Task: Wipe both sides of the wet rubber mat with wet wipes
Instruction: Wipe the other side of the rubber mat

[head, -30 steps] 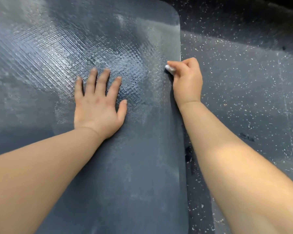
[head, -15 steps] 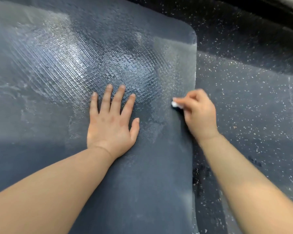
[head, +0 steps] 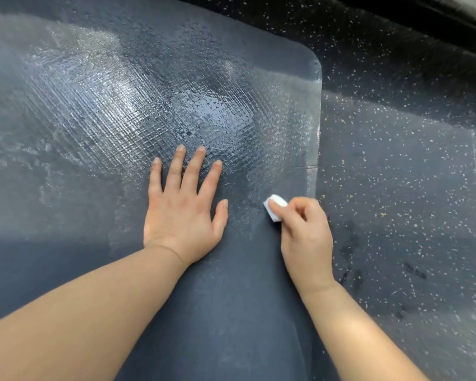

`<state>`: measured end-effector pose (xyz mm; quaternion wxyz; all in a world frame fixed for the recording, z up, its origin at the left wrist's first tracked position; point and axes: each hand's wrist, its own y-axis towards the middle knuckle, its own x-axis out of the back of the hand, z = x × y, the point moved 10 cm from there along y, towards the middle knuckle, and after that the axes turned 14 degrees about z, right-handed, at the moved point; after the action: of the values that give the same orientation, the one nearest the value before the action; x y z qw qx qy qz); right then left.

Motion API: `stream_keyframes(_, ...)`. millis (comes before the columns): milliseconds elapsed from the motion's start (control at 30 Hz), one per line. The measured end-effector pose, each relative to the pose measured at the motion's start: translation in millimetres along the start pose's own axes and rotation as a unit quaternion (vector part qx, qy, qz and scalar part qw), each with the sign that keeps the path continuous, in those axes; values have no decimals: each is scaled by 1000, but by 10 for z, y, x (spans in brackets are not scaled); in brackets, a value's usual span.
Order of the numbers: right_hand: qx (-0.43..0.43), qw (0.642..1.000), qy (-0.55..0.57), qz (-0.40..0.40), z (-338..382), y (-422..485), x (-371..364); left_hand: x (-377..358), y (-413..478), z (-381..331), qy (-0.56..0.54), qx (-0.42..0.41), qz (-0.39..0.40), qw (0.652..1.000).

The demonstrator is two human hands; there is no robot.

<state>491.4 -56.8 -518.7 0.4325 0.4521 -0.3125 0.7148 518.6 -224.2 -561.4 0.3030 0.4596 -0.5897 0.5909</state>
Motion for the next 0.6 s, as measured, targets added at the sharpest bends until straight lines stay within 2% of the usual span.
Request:
stream_keyframes(133,28,999,8,-14,-51,431,100,-13,6,9,7,2,1,1000)
stream_keyframes(267,-54,994,56,-73,-256,1220,197,-16,5,13,9,7,-2,1000)
stream_keyframes(367,-79,988,48,-124,-264,1221,179,-15,25,9,5,1,2,1000)
stream_keyframes(467,-54,989,62,-126,-233,1010,143,-6,28,25,11,11,15,1000)
stream_keyframes(600,-71,987,85,-113,-267,1040,165,70,9,8,-23,-9,5,1000)
